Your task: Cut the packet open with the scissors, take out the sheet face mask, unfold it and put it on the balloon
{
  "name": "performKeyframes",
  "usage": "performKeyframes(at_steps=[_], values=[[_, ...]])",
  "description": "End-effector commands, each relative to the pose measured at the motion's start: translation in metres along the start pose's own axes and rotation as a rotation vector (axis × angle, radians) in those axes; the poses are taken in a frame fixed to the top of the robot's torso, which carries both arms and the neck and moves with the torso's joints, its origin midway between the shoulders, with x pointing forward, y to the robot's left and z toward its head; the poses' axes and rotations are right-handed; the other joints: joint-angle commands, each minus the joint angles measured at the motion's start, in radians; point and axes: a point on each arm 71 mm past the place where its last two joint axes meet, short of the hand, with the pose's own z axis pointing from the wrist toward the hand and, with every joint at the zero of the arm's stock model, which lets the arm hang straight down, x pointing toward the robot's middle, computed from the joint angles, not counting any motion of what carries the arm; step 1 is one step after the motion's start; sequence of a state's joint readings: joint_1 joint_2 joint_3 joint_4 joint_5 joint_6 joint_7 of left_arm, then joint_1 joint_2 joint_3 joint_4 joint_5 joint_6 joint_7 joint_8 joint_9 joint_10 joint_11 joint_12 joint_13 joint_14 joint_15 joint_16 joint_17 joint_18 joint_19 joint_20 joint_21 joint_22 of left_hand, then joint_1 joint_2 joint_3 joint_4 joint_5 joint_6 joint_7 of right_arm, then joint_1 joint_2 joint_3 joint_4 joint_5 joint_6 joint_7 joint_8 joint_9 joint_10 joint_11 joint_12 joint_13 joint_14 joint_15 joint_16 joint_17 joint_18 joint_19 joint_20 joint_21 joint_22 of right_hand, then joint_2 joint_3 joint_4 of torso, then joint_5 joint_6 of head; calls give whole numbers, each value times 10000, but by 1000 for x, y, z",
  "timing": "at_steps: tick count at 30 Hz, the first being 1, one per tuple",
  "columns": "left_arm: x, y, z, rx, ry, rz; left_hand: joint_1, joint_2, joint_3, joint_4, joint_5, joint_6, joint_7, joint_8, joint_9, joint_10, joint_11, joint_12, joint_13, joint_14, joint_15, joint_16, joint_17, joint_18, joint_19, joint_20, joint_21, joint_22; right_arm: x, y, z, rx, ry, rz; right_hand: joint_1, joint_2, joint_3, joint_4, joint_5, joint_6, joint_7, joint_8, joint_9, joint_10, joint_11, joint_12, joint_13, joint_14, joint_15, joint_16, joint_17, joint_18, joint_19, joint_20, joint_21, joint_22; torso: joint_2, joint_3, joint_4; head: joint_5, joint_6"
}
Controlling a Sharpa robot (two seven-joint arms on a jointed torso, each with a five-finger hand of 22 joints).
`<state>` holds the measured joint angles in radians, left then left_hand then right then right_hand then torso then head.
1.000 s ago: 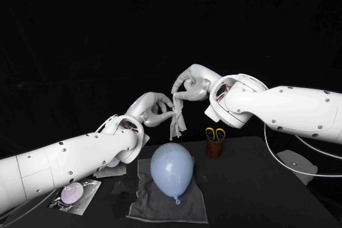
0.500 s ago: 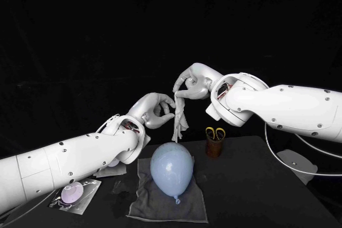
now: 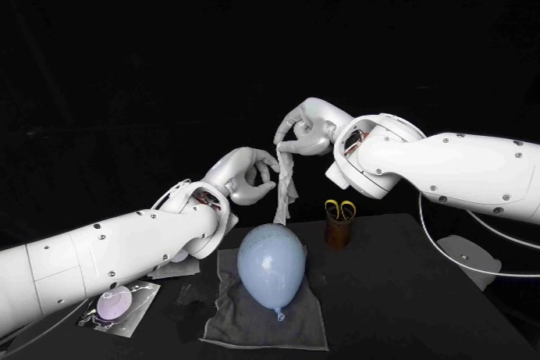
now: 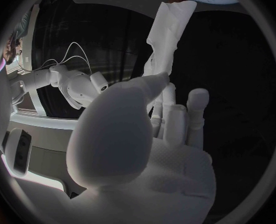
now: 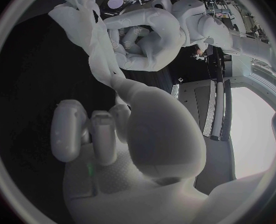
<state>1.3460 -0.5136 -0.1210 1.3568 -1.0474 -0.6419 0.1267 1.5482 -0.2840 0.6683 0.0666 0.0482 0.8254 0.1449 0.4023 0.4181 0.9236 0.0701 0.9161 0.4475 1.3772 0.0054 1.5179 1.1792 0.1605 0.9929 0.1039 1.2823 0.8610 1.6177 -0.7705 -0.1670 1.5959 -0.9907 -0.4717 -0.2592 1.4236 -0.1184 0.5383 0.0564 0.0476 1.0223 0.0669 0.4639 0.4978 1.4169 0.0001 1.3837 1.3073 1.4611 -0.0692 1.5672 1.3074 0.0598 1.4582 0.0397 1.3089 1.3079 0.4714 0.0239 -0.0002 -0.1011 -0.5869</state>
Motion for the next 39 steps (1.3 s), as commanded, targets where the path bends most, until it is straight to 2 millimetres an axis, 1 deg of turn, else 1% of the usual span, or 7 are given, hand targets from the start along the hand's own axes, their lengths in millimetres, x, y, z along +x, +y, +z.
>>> performKeyframes(at_steps=[1, 7, 14, 19, 28, 34, 39], values=[[1, -4, 1, 282, -40, -163, -590, -57, -562, 143, -12, -42, 42, -12, 23, -48, 4, 158, 145, -20, 71, 39, 17, -26, -67, 50, -187, -131, 1, 3, 0, -179, 14, -24, -92, 2, 77, 0, 15, -21, 51, 35, 13, 501, -52, 31, 1052, 1097, 21, 36, 2634, -110, 271, 7, 36, 1979, -5, 0, 0, 12, 15], [3, -7, 2, 365, -131, -407, -1338, -9, -1607, 438, -5, -75, -2, 43, 54, -229, -13, 500, 347, -1, 60, 40, 47, -19, 0, 75, -517, -380, 2, 4, 0, -210, 56, -17, -92, 2, 77, 0, 15, -21, 51, 35, 13, 501, -52, 31, 1052, 1097, 21, 36, 2634, -110, 271, 7, 36, 1979, -6, 0, 2, 22, 28], [2, -7, 2, 283, -215, -509, -1567, 6, -2228, 741, -4, 35, -49, 116, 64, -303, -27, 674, 429, 43, 49, 45, 110, -29, 171, 66, -665, -490, 3, 5, 0, -220, 61, -8, -125, -5, 126, -32, 14, -33, 55, 52, 19, 507, -48, 39, 1062, 1097, 23, 36, 2634, -110, 272, 8, 40, 1980, -4, 4, -1, 27, 30], [2, -6, 2, 218, -258, -487, -1289, 134, -2259, 693, -2, 251, -120, 258, 112, -306, -94, 709, 436, 85, -2, 53, 172, -37, 276, 38, -675, -470, 3, 5, -1, -237, 65, -1, -125, -5, 126, -32, 14, -33, 55, 52, 19, 507, -48, 39, 1062, 1097, 23, 36, 2634, -110, 272, 8, 40, 1980, -5, 2, -3, 23, 23], [1, -4, 3, 161, -334, -446, -487, 823, -1775, 533, 0, 794, -248, 589, 200, -257, -234, 599, 329, 154, -135, 51, 257, -36, 395, -91, -723, -540, 2, 5, -2, -241, 47, 8, -125, -5, 126, -32, 14, -33, 55, 52, 19, 507, -48, 39, 1062, 1097, 23, 36, 2634, -110, 272, 8, 40, 1980, -7, 4, 0, 35, 32], [1, -4, 3, 202, -373, -465, -375, 1184, -1445, 593, 1, 1218, -287, 781, 220, -206, -298, 476, 230, 160, -202, 34, 252, -40, 443, -165, -726, -556, 2, 4, -2, -226, 30, 4, -145, -11, 153, -52, 15, -38, 57, 65, 23, 516, -47, 51, 1075, 1097, 24, 36, 2634, -112, 274, 8, 46, 1981, -3, -1, -1, 35, 16], [1, -4, 3, 238, -340, -528, -441, 1326, -1348, 673, 0, 1322, -273, 831, 222, -195, -294, 409, 182, 137, -207, 19, 207, -50, 470, -184, -716, -533, 1, 3, -2, -194, 10, -6, -145, -11, 153, -52, 15, -38, 57, 65, 23, 516, -47, 51, 1075, 1097, 24, 36, 2634, -112, 274, 8, 46, 1981, -6, 0, 1, 31, 27]])
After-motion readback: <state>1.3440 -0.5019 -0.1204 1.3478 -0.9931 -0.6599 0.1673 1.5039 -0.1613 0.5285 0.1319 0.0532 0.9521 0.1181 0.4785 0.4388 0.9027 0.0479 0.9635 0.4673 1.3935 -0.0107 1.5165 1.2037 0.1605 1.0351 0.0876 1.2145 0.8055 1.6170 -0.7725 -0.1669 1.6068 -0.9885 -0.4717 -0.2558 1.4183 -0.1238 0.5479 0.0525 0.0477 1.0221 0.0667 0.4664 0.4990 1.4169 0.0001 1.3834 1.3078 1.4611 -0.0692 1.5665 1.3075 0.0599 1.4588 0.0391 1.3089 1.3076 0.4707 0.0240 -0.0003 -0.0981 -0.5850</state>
